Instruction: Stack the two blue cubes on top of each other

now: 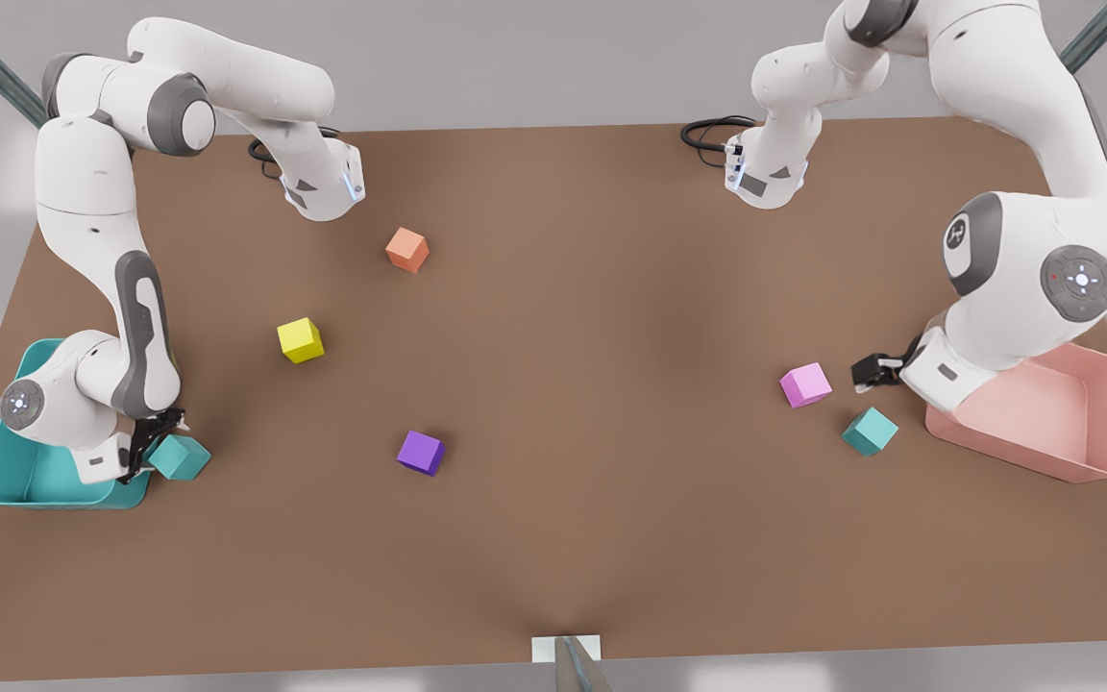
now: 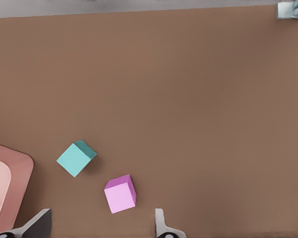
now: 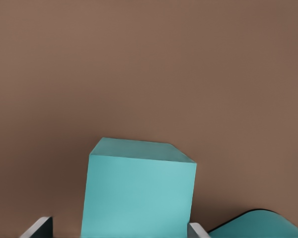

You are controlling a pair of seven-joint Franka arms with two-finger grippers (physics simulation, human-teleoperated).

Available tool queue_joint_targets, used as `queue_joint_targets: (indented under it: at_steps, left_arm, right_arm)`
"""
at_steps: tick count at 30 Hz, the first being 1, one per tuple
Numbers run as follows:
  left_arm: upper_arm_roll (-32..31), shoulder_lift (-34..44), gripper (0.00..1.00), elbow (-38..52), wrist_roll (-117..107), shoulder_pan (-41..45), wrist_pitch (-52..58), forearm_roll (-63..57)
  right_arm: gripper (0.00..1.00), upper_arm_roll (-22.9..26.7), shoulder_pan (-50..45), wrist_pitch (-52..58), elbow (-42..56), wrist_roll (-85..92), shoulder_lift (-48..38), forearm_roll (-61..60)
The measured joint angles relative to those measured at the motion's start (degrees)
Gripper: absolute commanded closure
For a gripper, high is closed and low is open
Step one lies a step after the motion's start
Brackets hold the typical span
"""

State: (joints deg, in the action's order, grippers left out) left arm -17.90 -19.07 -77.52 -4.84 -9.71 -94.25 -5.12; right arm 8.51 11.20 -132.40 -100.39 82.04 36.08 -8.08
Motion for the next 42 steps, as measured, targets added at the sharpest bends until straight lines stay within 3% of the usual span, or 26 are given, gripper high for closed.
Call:
queue_joint_targets:
  at_steps: [10,20,42]
  left_arm:
    - [-0.42,3.02,0.0,0.44,0.52,-0.23,1.07,-0.13]
    - [-0.35,-4.06,0.0,-2.03,13.33,-0.33,-0.33,-2.06]
    - [0.08,-3.38,0.0,-2.47,24.24,-1.22,1.63,-2.57]
  right_arm:
    - [0.0,0.01,-0.03,2.78,-0.22,1.54,-0.68,-0.84]
    - [0.0,0.01,-0.11,4.93,-0.01,2.38,-1.14,-1.43]
    - [0.0,0.68,-0.83,1.74,1.68,2.53,3.06,-5.96]
